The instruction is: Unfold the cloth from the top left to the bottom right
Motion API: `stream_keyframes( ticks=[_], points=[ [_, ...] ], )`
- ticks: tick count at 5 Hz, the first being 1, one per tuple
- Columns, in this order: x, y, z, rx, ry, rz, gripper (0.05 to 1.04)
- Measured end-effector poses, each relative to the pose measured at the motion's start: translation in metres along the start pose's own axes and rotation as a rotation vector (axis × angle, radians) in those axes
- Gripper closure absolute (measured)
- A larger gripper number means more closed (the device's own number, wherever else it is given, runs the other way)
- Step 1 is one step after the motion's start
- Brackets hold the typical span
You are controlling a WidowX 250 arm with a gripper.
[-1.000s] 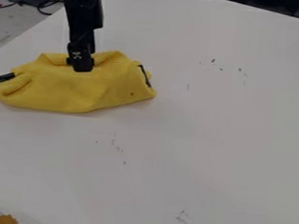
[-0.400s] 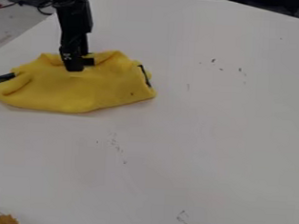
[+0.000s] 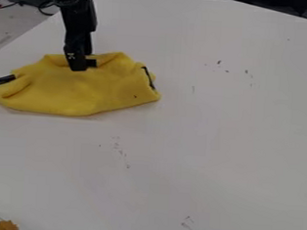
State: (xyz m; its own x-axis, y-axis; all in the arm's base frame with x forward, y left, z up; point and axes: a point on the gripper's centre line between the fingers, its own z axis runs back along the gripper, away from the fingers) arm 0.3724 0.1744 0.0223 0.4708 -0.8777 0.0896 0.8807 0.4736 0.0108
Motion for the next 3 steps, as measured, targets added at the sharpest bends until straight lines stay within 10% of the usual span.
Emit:
stream_keyframes(
  ticks=[2, 3],
  points=[
    [-0.0027, 0.0057, -0.0072, -0.023, 0.015, 0.015, 0.116],
    [-0.0025, 0.0077, -0.0074, -0.017, 0.013, 0.012, 0.388]
  ],
)
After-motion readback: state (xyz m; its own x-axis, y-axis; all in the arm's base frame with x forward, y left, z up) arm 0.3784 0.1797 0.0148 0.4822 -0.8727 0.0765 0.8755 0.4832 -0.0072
